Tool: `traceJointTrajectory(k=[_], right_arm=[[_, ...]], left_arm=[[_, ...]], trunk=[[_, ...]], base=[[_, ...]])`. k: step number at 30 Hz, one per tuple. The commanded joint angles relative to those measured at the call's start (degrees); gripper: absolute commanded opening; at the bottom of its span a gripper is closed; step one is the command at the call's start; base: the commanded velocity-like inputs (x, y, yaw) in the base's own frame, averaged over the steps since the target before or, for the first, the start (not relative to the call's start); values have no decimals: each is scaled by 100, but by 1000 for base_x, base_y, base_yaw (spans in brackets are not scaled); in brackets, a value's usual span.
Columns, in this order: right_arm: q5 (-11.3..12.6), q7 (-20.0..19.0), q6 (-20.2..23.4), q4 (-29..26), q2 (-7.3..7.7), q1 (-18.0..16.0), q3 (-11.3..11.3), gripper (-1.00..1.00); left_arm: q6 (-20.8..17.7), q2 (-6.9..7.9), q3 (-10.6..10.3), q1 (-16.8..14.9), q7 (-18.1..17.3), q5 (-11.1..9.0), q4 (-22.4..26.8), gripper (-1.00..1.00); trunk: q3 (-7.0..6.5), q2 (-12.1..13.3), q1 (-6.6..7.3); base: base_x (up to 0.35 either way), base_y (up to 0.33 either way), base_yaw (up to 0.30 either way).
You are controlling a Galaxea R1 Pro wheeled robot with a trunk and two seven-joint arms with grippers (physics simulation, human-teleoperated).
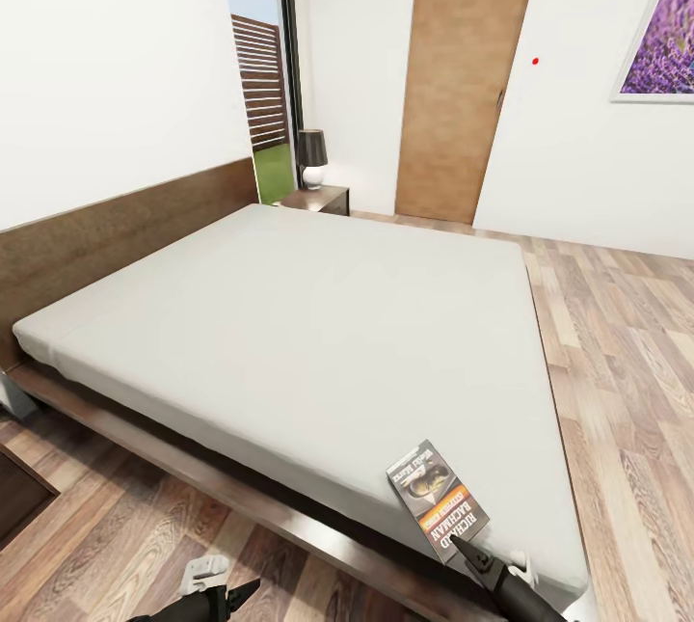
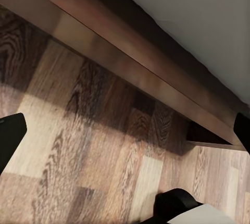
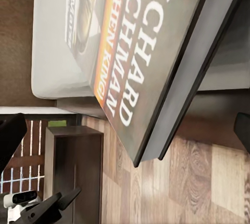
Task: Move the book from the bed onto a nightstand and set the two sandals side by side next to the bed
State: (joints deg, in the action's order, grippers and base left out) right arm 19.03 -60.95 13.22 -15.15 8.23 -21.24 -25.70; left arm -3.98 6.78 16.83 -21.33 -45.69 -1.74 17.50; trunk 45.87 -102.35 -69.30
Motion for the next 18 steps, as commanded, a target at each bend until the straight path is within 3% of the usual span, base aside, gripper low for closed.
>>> traceJointTrajectory(k=[1, 18], right_arm=[[48, -14, 58, 3, 2, -3, 4, 100], [48, -14, 58, 3, 2, -3, 4, 100]], left_arm=[[-42, -1, 22, -3, -28, -18, -1, 100], [-42, -1, 22, -3, -28, -18, -8, 100]], trunk=[[5, -2, 1], [5, -2, 1]], base=[[0, 0, 0], [0, 75, 0]])
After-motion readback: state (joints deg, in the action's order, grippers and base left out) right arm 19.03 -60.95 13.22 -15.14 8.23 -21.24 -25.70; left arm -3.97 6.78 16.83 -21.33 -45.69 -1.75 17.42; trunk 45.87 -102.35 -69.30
